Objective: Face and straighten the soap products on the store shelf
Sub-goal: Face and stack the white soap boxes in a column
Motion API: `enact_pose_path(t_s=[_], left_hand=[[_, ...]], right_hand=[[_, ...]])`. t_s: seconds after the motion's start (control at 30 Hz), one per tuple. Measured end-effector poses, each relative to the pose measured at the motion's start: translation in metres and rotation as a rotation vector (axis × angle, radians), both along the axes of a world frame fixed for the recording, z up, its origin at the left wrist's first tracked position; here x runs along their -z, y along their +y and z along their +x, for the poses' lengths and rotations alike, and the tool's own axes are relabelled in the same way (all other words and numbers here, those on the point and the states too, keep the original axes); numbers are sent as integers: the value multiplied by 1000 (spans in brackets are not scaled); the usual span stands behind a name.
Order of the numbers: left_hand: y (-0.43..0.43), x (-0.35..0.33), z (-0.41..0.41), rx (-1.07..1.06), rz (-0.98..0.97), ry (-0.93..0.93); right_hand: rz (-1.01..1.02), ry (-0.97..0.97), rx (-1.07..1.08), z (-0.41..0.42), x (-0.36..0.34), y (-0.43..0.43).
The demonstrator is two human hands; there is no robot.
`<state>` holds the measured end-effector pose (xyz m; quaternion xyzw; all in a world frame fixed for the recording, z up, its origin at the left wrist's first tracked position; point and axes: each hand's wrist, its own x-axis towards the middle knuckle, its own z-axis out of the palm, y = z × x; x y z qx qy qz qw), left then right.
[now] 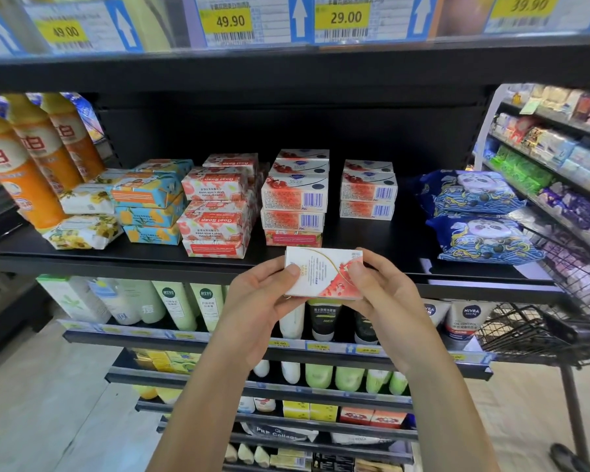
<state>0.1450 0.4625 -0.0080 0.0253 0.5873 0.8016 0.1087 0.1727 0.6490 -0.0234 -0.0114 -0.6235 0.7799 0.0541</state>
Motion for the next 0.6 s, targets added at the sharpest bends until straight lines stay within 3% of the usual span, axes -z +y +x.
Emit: enact_pose_path(t_s=[0.37,0.6], left_hand=[[0,0,3,-7,-3,30],[-2,-1,3,-16,20,23]], right_hand=[[10,-19,92,0,-1,-3],[40,83,62,2,0,-1]])
